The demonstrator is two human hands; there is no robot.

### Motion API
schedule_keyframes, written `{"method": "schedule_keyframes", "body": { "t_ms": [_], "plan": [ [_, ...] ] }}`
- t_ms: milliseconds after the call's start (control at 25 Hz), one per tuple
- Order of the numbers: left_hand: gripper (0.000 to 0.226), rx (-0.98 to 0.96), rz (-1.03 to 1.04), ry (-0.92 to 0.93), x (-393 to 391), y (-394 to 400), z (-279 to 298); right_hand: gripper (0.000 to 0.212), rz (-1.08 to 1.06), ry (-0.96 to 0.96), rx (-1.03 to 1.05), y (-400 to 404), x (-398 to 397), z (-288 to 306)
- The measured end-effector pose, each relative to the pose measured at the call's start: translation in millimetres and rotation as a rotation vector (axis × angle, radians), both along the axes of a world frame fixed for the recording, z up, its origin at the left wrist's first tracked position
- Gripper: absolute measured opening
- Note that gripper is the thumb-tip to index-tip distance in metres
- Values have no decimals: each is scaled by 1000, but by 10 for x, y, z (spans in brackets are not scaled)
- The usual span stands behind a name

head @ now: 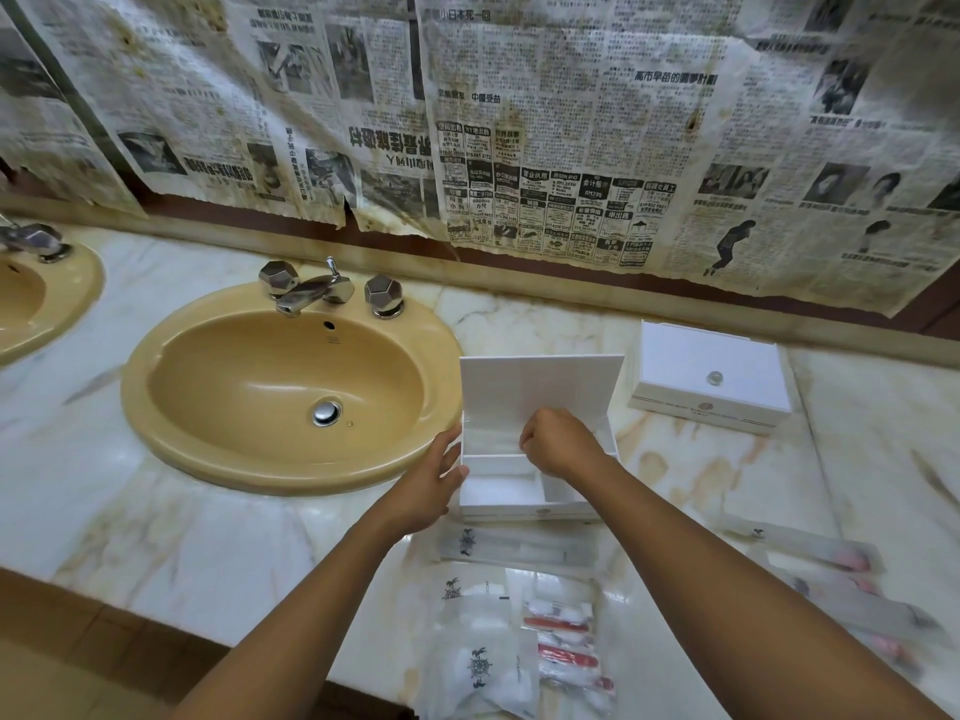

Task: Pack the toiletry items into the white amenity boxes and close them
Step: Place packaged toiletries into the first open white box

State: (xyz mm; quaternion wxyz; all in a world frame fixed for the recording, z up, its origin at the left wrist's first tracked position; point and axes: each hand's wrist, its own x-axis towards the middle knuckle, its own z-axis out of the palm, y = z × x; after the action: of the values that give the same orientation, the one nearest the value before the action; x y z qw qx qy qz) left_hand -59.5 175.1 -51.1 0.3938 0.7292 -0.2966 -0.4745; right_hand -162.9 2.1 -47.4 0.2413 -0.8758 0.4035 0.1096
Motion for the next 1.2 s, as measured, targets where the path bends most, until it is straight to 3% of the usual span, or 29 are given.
{"method": "schedule_keyframes", "body": {
  "t_ms": [200, 360, 640, 840, 1040, 1200],
  "plan": [
    [54, -1, -16, 8, 15, 5, -4, 25, 24, -40, -38, 68, -44, 93],
    [55, 1, -3, 20, 4, 7, 6, 63, 116, 58, 41, 165, -34, 100],
    [56, -1, -6, -4, -15, 5, 30, 74, 162, 105, -2, 321, -89, 76],
    [56, -1, 5, -1, -25, 1, 41, 70, 141, 87, 4, 367, -141, 94],
    [56, 4, 22, 10, -26, -3, 21, 42, 143, -135, -225, 477, -232, 280],
    [56, 0, 23, 18, -21, 5, 16, 31, 159, -307, -245, 664, -337, 444]
  ]
}}
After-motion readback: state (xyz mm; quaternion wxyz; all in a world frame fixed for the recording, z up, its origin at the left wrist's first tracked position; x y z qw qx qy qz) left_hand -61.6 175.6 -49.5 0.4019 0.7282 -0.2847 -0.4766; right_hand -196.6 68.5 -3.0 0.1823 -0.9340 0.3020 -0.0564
